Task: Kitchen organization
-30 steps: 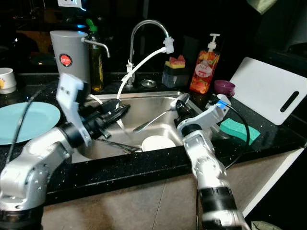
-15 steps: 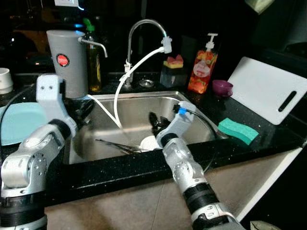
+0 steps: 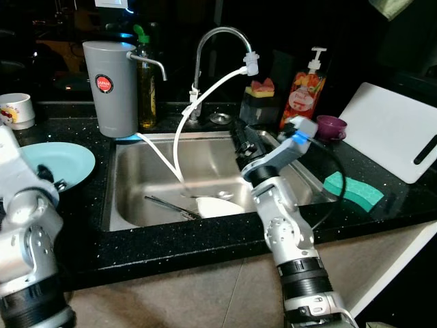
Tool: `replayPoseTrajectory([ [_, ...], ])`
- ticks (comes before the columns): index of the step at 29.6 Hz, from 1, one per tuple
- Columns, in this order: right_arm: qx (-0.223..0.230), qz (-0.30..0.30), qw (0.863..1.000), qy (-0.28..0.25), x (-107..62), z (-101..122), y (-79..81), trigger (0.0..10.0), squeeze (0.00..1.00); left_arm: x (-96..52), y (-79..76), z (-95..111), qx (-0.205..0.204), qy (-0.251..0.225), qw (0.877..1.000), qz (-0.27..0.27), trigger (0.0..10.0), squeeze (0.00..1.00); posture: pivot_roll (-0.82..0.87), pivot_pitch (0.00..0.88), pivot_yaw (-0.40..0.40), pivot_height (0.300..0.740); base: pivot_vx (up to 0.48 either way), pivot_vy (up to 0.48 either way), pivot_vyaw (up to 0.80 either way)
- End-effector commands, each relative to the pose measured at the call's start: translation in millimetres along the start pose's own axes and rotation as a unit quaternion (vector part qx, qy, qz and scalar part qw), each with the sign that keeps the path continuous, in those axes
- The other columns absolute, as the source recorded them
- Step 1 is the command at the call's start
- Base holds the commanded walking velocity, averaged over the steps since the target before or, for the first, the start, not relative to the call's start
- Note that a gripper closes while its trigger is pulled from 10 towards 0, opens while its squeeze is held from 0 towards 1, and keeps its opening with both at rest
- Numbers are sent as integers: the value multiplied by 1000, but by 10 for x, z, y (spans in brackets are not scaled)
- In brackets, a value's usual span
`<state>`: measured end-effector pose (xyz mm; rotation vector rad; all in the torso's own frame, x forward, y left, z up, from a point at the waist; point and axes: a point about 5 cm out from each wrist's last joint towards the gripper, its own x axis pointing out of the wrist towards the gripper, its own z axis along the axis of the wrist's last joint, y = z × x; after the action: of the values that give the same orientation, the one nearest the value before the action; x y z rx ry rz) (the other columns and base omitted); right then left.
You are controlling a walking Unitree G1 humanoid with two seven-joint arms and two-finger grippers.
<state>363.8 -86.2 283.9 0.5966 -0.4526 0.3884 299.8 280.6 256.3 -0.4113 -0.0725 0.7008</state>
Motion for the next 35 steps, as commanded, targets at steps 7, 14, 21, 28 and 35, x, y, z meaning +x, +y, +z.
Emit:
replayPoseTrajectory([
  [7,2,10,1000,14,-48,-9,-19,10000,0,49,343,-56,-58,39,993,98,10000,0,217,92,-95,740,0,0,0],
  [14,5,12,1000,20,-68,-26,-6,10000,0,106,463,31,-84,36,987,132,10000,0,213,94,-103,740,0,0,0],
  [21,4,15,1000,27,-84,-37,-2,10000,0,266,484,-30,-142,77,979,127,10000,0,204,92,-115,740,0,0,0],
  [28,3,18,999,28,-76,-38,21,10000,0,413,390,-144,-187,114,972,90,10000,0,192,86,-116,740,0,0,0],
  [35,1,16,999,29,-87,-32,0,10000,0,495,347,-232,-216,141,964,66,10000,0,184,79,-116,740,0,0,0],
])
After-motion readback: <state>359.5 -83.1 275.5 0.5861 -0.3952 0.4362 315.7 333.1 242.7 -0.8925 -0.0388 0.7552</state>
